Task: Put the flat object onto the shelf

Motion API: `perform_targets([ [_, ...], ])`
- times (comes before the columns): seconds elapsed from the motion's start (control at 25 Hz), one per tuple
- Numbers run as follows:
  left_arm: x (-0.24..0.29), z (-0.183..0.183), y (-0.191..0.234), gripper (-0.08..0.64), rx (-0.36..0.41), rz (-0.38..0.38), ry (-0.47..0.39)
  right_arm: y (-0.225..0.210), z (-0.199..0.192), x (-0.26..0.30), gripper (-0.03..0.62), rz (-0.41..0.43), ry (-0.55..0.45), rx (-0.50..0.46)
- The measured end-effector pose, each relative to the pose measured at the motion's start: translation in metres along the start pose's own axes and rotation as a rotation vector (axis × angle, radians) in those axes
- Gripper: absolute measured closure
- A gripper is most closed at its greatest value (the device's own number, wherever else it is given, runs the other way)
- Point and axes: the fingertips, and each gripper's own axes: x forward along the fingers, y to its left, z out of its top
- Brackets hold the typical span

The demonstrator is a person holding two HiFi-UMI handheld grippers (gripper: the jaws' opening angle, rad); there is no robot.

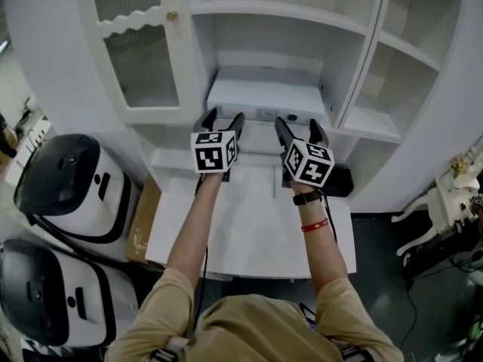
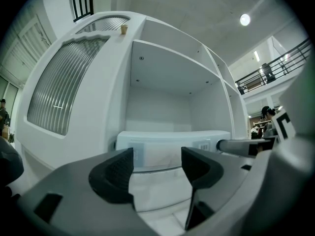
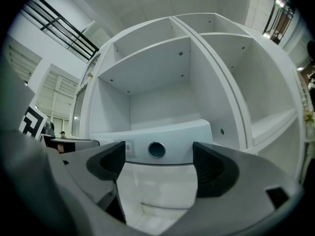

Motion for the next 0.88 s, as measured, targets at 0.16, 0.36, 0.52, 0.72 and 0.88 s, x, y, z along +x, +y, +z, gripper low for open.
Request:
perform_targets([
  [0.16,-0.006,0.001,-0.003,0.241,0.015,-0.019,-0.012,0.002,0.001,-0.005,0.147,0.018,0.008,0.025],
  [0.36,-0.024,0.003,-0.013,0.239,0.034,-0.036,-0.037,0.003,0.010,-0.021,0.147,0.033,-0.012,0.008],
  [0.52,-0.045,-0.007,-0.019,0.241,0.024,-0.042,-0.035,0.008,0.004,-0.039,0.147,0.051,-0.004,0.001],
  [0.72,-0.066,-0.015,-0.032,0.244,0.020,-0.064,-0.036,0.008,-0.005,-0.058,0.147,0.067,0.012,0.013],
  [0.88,-0.084,-0.029,-0.033,0.273,0.025,-0.053,-0.022,0.010,-0.017,-0.075,0.190,0.063,0.018,0.011],
])
